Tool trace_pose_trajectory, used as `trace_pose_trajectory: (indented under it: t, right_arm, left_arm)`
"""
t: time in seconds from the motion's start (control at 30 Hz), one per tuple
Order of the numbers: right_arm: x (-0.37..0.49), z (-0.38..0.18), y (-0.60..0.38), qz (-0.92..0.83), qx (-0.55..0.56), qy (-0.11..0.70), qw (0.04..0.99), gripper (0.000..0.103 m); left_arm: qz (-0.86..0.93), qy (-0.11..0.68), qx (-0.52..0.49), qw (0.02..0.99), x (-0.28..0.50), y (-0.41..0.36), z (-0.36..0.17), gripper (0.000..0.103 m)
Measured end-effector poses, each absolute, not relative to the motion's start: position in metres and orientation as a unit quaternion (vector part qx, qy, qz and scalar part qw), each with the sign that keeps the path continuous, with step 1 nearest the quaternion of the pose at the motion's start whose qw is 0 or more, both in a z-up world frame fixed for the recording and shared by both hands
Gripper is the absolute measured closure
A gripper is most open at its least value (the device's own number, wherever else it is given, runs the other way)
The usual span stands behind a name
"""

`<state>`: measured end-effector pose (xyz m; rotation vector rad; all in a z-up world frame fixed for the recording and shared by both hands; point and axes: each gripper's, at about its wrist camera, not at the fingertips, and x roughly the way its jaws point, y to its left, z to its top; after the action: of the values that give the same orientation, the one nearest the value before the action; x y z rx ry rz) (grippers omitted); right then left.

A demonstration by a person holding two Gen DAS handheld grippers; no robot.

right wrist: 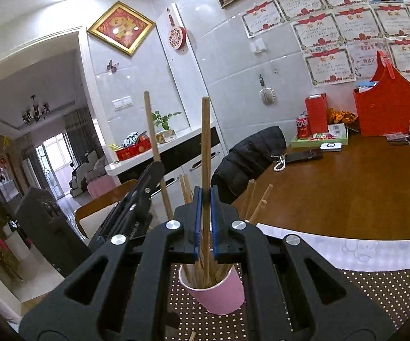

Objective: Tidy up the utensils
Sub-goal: 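Lower the chopsticks into the pink cup and open both grippers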

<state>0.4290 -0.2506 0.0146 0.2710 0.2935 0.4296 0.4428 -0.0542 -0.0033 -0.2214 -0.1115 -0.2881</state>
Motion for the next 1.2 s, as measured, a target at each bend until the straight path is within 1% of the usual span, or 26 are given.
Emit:
trace_pose_trajectory:
  t: [0.23,0.43,0.47,0.5,0.53,0.57,0.73,0.8,0.9,1.03,1.1,1.2]
  right_arm:
    - [0.435,0.008,-0.251,0.213,0.137,0.162,0.954,0.097]
    - [0.434,0.007,-0.247,0.212,0.129,0.163,0.955,0.097]
    - [0.433,0.006,-0.246,0.215,0.129,0.165,0.954,0.097]
    - [0.434,0.006,-0.245,0.215,0.128,0.166,0.954,0.097]
    - [0.434,0.005,-0.244,0.215,0.126,0.167,0.954,0.097]
    - [0.434,0.005,-0.243,0.216,0.125,0.168,0.954,0.097]
    - [0.436,0.003,-0.237,0.219,0.119,0.175,0.952,0.097]
    - [0.436,0.001,-0.236,0.221,0.119,0.177,0.951,0.097]
    - [0.436,0.001,-0.234,0.224,0.118,0.181,0.95,0.097]
    - [0.439,-0.002,-0.229,0.22,0.109,0.191,0.95,0.097]
    - [0.44,-0.004,-0.226,0.221,0.107,0.197,0.949,0.097]
    - [0.442,-0.008,-0.222,0.222,0.103,0.205,0.948,0.097]
  left_arm:
    - [-0.133,-0.049,-0.092,0.986,0.447,-0.063,-0.016,0.097]
    - [-0.127,-0.021,-0.085,0.988,0.445,-0.066,-0.022,0.097]
    - [-0.128,-0.014,-0.085,0.988,0.444,-0.065,-0.021,0.095]
    - [-0.128,-0.005,-0.084,0.988,0.444,-0.065,-0.021,0.084]
    - [-0.126,0.001,-0.083,0.988,0.443,-0.064,-0.021,0.077]
    - [-0.124,0.009,-0.081,0.989,0.442,-0.063,-0.02,0.073]
    - [-0.113,0.03,-0.07,0.991,0.433,-0.056,-0.019,0.073]
    - [-0.106,0.037,-0.068,0.991,0.428,-0.052,-0.017,0.069]
    - [-0.1,0.042,-0.067,0.992,0.42,-0.046,-0.015,0.066]
    - [-0.094,0.062,-0.054,0.992,0.414,-0.045,-0.015,0.065]
    - [-0.089,0.068,-0.04,0.993,0.41,-0.046,-0.016,0.061]
    - [-0.079,0.078,-0.022,0.994,0.407,-0.044,-0.018,0.061]
